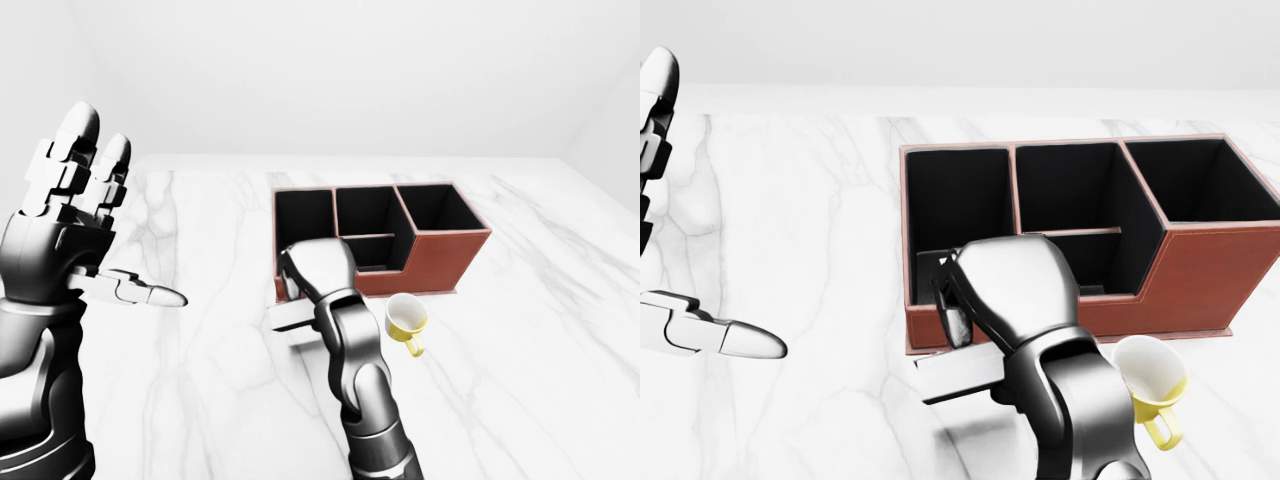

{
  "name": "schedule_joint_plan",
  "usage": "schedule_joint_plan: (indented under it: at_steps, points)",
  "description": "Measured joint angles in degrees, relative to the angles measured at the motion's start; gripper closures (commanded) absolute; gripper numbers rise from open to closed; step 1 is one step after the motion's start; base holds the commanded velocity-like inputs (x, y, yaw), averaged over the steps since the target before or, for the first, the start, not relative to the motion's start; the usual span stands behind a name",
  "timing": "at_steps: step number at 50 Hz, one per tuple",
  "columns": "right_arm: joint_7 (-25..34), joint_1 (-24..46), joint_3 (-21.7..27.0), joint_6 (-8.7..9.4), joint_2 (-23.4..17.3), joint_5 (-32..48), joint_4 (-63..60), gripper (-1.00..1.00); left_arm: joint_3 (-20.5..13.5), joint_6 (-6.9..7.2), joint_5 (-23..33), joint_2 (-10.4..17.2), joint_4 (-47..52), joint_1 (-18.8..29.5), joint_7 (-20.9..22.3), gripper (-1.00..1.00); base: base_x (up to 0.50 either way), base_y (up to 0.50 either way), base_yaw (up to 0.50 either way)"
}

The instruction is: Pick up the book and place it in the caddy.

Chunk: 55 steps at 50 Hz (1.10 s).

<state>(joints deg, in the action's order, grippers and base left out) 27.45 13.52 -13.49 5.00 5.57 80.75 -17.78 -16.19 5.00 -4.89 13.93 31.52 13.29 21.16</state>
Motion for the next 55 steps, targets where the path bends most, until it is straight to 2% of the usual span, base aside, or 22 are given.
schedule_joint_plan:
  at_steps: [17,32,55]
  points:
    - [12.57,10.32,4.98,0.00,-0.78,1.68,-9.23,1.00,0.23,0.00,-0.01,0.12,0.03,0.60,-0.10,-1.00,0.00,0.00,0.00]
    - [12.56,19.53,10.06,0.00,-6.84,-3.30,-8.84,1.00,0.11,0.00,-0.38,0.53,1.13,1.38,-0.24,-1.00,0.00,0.00,0.00]
    - [12.56,31.68,15.04,0.00,-15.95,-11.33,4.16,1.00,0.29,0.00,0.13,0.36,1.97,0.90,-0.07,-1.00,0.00,0.00,0.00]
